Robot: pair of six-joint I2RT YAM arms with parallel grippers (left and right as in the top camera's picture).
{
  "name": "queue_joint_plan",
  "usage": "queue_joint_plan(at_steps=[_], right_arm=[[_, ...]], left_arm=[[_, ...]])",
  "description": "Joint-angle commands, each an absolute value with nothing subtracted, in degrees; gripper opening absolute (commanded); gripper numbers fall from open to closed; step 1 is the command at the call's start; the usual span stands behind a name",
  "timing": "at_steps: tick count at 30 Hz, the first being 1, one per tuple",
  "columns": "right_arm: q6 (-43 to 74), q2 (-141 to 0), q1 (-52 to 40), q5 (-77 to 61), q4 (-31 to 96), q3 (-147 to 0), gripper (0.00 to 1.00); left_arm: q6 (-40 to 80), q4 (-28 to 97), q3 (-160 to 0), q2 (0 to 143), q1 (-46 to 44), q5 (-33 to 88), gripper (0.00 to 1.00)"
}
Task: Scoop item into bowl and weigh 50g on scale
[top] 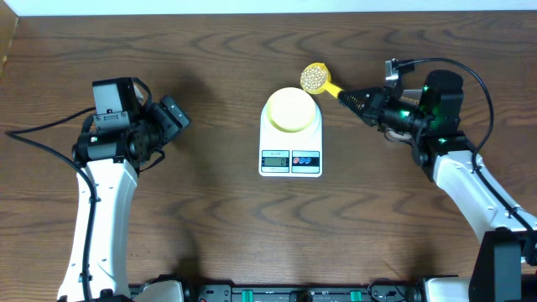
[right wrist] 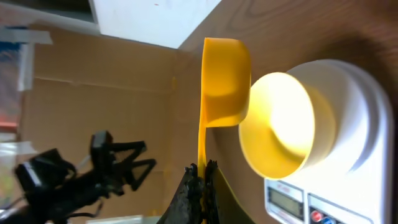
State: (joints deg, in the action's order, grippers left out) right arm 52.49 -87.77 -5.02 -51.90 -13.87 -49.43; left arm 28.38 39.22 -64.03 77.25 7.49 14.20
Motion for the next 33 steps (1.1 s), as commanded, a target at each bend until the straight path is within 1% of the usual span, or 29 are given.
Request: queue_joint_plan(at_steps=[1, 3, 8, 18, 23, 30, 33], right_arm=[[45.0, -88.0, -6.3, -49.2, -13.1, -49.7, 0.01], [42.9, -88.0, -7.2, -47.9, -11.7, -49.7, 0.01], [40.6, -88.0, -8.4, -45.8, -9.3, -49.7, 0.01], [37.4, -88.0, -9.8, -43.6, -9.3, -49.7, 0.01], [37.4, -88.0, -9.8, -43.6, -9.4, -49.7, 0.01], [37.4, -88.0, -9.8, -43.6, -9.4, -49.7, 0.01], [37.4, -88.0, -9.8, -43.6, -9.4, -49.7, 0.01]], left_arm=[[25.1, 39.4, -63.8, 77.2, 7.6, 19.0, 0.95], [24.9, 39.7, -63.8, 77.2, 7.6, 19.8, 0.95], [19.5, 39.9, -63.8, 77.2, 6.8, 23.0, 0.95], [17.1, 40.5, -63.7, 77.2, 1.1, 23.0, 0.95], [10.1, 43.4, -63.7, 77.2, -2.7, 26.4, 0.95], [3.1, 48.1, -63.1, 77.2, -9.1, 26.1, 0.95], [2.3, 47.7, -62.2, 77.2, -12.1, 21.3, 0.95]])
